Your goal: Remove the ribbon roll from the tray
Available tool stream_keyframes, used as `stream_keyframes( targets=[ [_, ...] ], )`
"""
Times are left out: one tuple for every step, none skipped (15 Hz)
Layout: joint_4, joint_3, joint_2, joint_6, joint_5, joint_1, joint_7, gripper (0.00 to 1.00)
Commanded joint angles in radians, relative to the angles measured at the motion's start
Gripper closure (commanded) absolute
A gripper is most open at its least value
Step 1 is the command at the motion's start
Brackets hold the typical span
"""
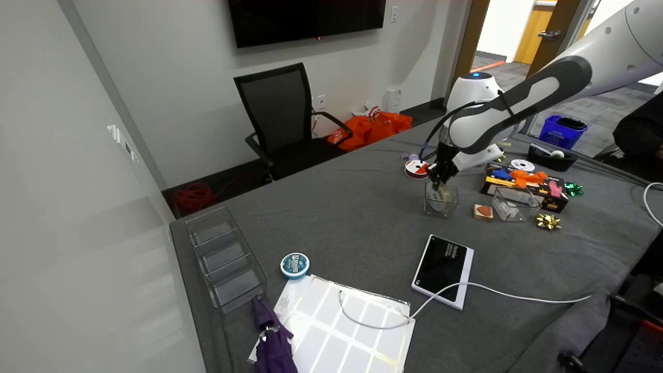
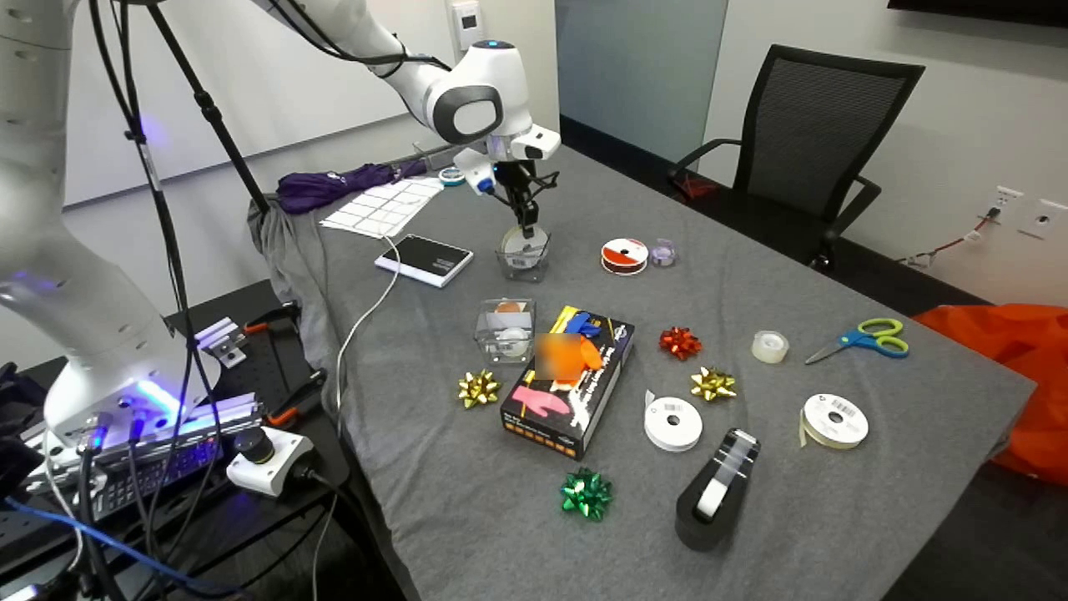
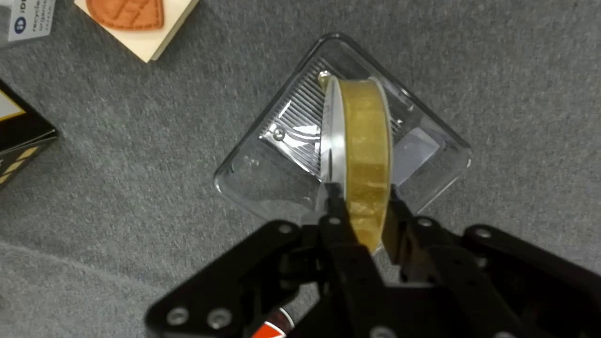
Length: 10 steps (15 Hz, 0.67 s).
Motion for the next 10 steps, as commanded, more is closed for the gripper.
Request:
stream_keyframes(
  targets=[
    [-0.014,0.012,-0.055,-0.047,0.01,-0.007,-0.011,0.94],
    [-0.02,0.01,-0.07,-0.054,0.007,-0.002,-0.004,0.94],
    [-0.027,0.014,-0.093,-0.069,0.011,-0.001,-0.005,0.94],
    [-0.035,0.018,-0.117,-0.087,0.011,0.0,-0.007,0.94],
    [-0.043,0.024,-0.139,-0.102,0.016,-0.001,-0.012,0.94],
    [-0.055,0.031,-0.169,-0.125,0.02,-0.003,-0.021,0.94],
    [-0.067,0.038,-0.195,-0.147,0.023,-0.006,-0.031,0.94],
    [-0.079,0.043,-0.22,-0.167,0.026,-0.007,-0.039,0.94],
    [-0.097,0.049,-0.249,-0.191,0.029,-0.011,-0.052,0.94],
    [-0.113,0.051,-0.275,-0.212,0.03,-0.012,-0.065,0.94]
  ],
)
